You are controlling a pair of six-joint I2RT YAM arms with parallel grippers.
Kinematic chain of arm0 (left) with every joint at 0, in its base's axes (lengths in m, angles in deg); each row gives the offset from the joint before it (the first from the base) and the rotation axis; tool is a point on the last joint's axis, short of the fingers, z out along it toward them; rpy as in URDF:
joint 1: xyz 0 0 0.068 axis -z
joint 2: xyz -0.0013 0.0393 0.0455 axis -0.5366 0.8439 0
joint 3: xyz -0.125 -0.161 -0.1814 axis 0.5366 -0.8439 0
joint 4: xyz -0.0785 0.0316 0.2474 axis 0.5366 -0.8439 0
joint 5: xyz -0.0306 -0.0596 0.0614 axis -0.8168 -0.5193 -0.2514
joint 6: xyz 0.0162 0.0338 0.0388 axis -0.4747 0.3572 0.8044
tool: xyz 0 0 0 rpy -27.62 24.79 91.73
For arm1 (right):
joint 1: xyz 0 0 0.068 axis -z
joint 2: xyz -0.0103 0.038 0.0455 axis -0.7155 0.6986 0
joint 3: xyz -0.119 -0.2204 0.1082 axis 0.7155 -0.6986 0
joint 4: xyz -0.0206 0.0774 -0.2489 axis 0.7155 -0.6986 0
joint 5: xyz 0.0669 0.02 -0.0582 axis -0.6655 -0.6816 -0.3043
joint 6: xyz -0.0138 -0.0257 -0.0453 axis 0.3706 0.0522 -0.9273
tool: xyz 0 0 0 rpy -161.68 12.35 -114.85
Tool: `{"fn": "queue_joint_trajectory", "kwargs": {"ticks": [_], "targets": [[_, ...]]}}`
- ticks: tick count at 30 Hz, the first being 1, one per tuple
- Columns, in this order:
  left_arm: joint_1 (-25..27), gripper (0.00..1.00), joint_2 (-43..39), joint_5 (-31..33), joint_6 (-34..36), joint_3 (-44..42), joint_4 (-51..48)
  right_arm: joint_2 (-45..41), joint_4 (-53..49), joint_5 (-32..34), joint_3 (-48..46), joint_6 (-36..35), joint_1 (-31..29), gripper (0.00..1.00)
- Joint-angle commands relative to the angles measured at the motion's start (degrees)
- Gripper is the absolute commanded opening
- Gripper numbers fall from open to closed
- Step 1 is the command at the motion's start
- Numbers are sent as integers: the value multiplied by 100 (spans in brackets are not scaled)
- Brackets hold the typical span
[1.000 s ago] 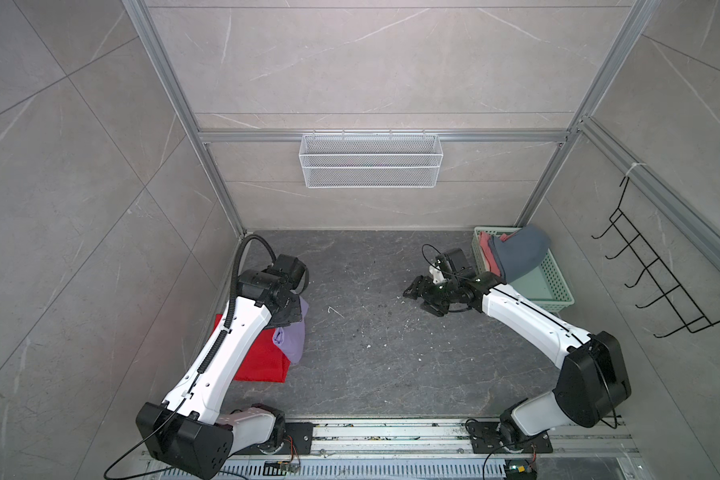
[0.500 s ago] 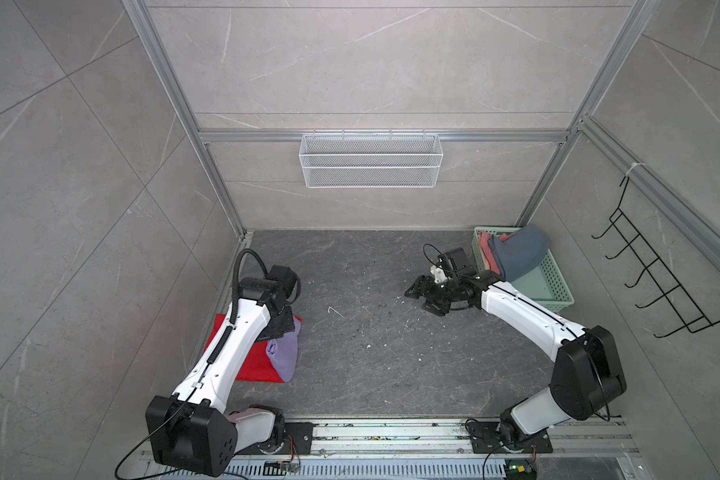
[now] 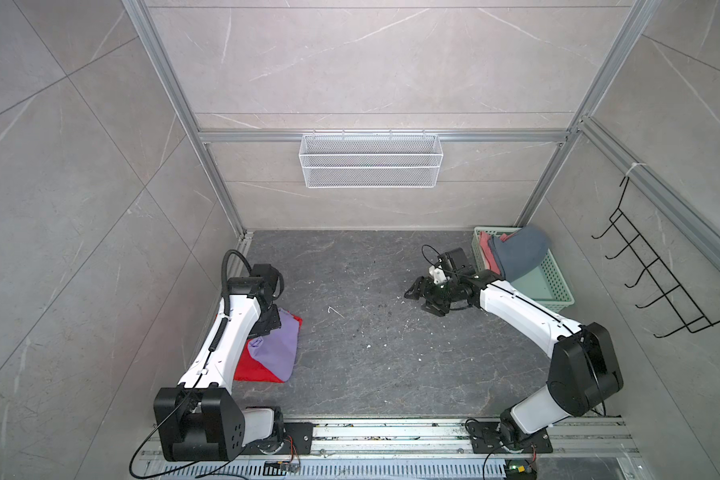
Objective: Fold and stack the t-shirts
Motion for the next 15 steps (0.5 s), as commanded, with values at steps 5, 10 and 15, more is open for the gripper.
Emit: {"fn": "queue_joint_trajectory", "kwargs": {"ticks": [5,10,15], "targets": [[-364,0,337,26,248,-22,303,545,-52,-123,508,-3,28,73],[-537,3,805,192,151,-8,236,1003,-61,4,1012,171,43,73],[-964,50,1470,540,-61,228,-259,1479,-185,47,1819,322,54,73]]}}
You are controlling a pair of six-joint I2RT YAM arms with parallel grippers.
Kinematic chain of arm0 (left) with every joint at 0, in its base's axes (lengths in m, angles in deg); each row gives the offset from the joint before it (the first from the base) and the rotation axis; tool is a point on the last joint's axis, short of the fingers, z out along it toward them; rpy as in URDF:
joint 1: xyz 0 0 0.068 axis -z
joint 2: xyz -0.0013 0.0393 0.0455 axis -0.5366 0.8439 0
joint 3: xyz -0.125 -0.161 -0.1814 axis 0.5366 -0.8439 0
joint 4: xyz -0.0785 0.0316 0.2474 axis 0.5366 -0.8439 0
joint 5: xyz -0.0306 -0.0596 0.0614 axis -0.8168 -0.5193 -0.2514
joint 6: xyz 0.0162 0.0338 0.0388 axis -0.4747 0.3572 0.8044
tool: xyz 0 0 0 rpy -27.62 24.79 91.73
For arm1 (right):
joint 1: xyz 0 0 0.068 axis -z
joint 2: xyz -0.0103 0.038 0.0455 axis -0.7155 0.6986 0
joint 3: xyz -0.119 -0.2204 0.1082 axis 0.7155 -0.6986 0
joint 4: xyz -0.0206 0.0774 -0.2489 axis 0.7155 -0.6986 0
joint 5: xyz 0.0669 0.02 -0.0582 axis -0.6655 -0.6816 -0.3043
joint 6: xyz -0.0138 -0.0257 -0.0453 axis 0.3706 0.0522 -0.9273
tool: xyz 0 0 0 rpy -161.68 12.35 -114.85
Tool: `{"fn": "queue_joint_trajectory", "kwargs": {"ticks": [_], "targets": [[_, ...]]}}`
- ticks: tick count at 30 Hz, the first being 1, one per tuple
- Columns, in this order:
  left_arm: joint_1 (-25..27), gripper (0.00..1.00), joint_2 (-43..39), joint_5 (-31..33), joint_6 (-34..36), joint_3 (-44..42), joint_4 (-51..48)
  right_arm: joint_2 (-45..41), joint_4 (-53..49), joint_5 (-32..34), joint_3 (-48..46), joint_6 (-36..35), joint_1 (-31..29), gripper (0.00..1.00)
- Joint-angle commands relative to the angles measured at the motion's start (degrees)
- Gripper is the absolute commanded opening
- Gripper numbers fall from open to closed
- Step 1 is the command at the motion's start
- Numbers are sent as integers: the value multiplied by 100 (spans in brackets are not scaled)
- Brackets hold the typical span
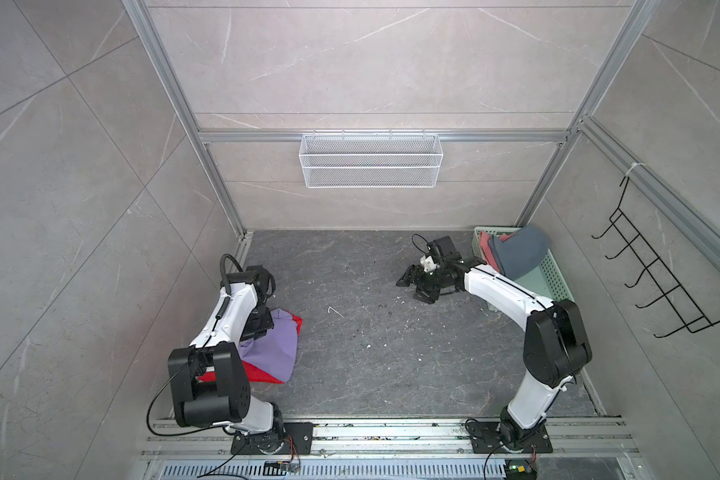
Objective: Fold and stack the t-shirts
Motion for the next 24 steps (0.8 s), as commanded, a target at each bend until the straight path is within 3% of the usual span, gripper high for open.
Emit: {"fn": "queue_joint_trajectory", "kwargs": {"ticks": [1,5,8,13,14,17,24], "targets": [[-292,55,380,487,-135,213,-430,300,-205,141,608,122,21,73],[-630,68,721,1011,-207,384,-596,686,-386,150,1170,136,31,73],[-794,72,727,1142,-339,680,-733,883,-412,153,1402,211,26,73],[-804,76,694,754,-512,1431,-904,1085,-478,292,1706,266,34,73],[-809,77,678,593,-537,1555,-891,1108,-499,314,1769,266,35,73],[-796,80,390,-820,-516,1626,-392,1112,-545,452,1856,266,52,73],[-886,83,-686,-2852,-1679,21,1050,897,-435,737,1558,398,171,73]]}}
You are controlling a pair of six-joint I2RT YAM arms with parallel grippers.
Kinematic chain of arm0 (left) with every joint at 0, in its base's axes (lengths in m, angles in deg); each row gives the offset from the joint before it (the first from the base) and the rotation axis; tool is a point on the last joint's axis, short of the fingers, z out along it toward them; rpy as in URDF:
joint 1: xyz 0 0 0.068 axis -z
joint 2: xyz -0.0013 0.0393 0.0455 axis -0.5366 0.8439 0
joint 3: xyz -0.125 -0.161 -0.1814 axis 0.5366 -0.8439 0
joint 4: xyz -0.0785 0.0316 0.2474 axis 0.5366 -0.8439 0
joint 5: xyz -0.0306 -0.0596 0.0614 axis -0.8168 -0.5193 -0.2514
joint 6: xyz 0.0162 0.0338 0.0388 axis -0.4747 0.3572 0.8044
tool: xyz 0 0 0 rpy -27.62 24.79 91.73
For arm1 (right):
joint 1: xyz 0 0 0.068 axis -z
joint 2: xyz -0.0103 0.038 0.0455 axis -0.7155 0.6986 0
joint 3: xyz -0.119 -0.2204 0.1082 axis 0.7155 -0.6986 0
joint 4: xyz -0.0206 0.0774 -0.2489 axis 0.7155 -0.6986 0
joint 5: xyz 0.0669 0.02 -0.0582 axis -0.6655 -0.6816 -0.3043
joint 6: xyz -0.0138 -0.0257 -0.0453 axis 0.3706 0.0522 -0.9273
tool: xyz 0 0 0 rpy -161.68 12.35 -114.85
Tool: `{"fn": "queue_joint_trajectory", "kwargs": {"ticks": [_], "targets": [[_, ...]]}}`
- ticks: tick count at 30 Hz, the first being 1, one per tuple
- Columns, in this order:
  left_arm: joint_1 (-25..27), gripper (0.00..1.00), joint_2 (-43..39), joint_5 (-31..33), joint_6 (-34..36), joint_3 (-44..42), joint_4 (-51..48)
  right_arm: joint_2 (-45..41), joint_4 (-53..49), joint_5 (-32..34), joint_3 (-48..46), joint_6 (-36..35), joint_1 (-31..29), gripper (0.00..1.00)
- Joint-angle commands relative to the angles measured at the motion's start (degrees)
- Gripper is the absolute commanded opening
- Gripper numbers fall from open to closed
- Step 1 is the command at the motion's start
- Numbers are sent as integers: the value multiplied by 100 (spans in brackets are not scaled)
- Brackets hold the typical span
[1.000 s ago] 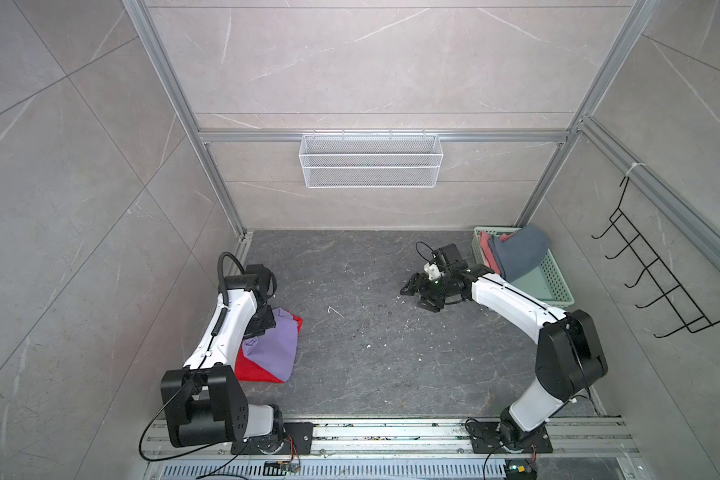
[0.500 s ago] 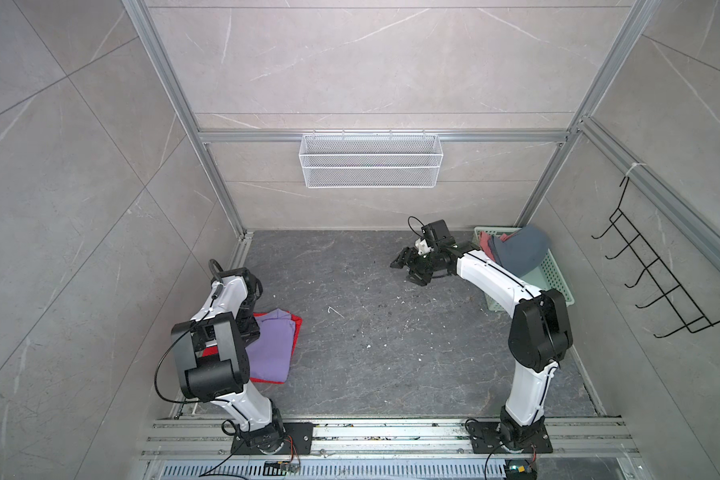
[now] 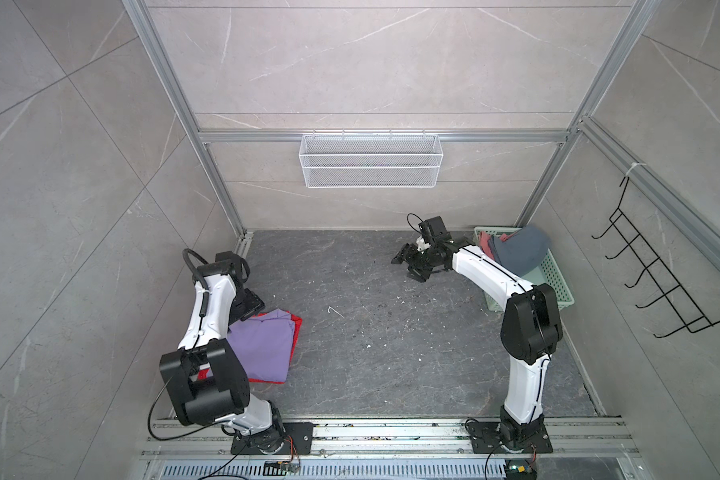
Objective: Fold and stack the t-shirts
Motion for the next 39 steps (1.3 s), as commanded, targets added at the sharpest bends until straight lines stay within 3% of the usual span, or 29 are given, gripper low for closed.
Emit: {"fn": "queue_joint_trajectory", "kwargs": {"ticks": [1,6,11,17,22,28,34,39], "targets": [[-47,83,-464,-1452,-878,-734,813,-154,-93,232,-81,104,88,73],[-234,83,-953,-1301,-1478,-1520,1022,-110,-112,204,-58,136,156,73],[-967,83,-935,-1367,-1415,-1978,1347,-105,-120,153,-78,145,155,73],[-1984,83,-331,-1585,-1163,-2154,1854,-210,-129,164,-217,145,173,73],[-2431,83,-221,-1480,-1056,-2227,1987,-411,-53,289,-441,175,203,73],[-2489,83,-358,-1988,-733,-1986,2202,-513,-24,346,-581,137,261,73],[-2414,84,-1233,-2390,-287,-1464,2027,-700,-56,660,-502,-119,357,73],[-1732,90,-1819,-2425,182,-819,1913,-1026,-185,1408,-500,-629,404,74]]}}
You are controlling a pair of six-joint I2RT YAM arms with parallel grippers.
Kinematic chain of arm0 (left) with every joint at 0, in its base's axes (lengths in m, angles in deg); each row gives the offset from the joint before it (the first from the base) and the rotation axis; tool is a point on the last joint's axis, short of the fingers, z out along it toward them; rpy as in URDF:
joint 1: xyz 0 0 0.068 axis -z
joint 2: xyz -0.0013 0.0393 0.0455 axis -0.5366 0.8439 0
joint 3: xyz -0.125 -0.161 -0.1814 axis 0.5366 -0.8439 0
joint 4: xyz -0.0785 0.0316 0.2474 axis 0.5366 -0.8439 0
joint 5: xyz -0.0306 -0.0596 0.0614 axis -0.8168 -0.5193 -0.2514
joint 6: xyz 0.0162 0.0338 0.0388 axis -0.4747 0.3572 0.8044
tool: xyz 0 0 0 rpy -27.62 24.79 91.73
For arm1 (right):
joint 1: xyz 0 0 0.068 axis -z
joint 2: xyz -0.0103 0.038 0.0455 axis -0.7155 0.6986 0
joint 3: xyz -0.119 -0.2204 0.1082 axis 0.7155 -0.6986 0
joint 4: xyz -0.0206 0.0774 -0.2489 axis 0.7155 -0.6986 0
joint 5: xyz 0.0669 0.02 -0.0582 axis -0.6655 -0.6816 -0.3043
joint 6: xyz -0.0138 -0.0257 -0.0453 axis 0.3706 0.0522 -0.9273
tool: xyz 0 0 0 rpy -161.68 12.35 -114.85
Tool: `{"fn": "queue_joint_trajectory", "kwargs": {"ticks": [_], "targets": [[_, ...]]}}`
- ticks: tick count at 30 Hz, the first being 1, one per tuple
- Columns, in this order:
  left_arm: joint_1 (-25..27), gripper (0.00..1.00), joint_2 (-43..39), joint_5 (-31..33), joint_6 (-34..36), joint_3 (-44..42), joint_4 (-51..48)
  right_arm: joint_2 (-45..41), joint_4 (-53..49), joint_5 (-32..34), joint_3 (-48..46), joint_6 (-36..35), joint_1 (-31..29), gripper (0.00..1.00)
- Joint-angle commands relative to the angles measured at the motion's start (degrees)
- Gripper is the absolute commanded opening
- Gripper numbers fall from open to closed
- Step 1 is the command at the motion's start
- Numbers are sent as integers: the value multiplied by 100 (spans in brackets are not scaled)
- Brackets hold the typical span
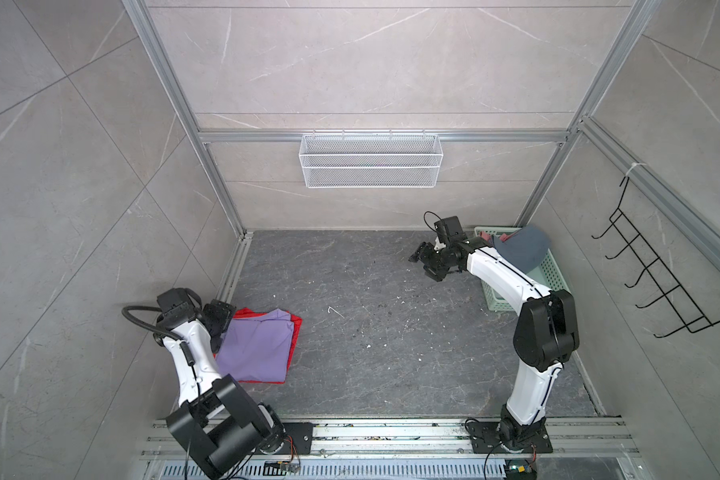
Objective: Fold and stack the t-shirts
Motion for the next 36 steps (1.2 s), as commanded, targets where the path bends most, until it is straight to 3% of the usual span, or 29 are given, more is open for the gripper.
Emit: {"fn": "queue_joint_trajectory", "kwargs": {"ticks": [1,3,9,12,15,19,24,29,32,36], "targets": [[609,92,-353,-94,539,499,-120,-504,-168,799,-15,-536,27,75],[1135,99,-404,222,666,755,-105,-772,-178,1279,-78,-801,33,76],[2699,100,-41,775,968,1363,252,-1500,-207,2533,-293,-1483,86,85],[3452,100,102,1178,1157,1331,781,-1919,-103,3174,-619,-1779,96,93],[3858,100,130,1338,1289,1115,1357,-2446,86,3875,-1159,-2079,98,99],[4095,100,-61,1960,1452,676,1951,-3142,215,4825,-1836,-2449,130,100],[4159,100,-913,2752,1924,-730,3603,-4046,430,5911,-2675,-2720,167,99],[4159,100,-1311,3083,2904,-1858,4452,-4534,334,6544,-3286,-2702,209,99],[4159,100,-1426,3492,3009,-2531,4918,-4869,274,6795,-3732,-2351,219,100],[4155,100,-1472,4001,2964,-3619,6115,-5410,920,6841,-4525,-2296,216,100]]}}
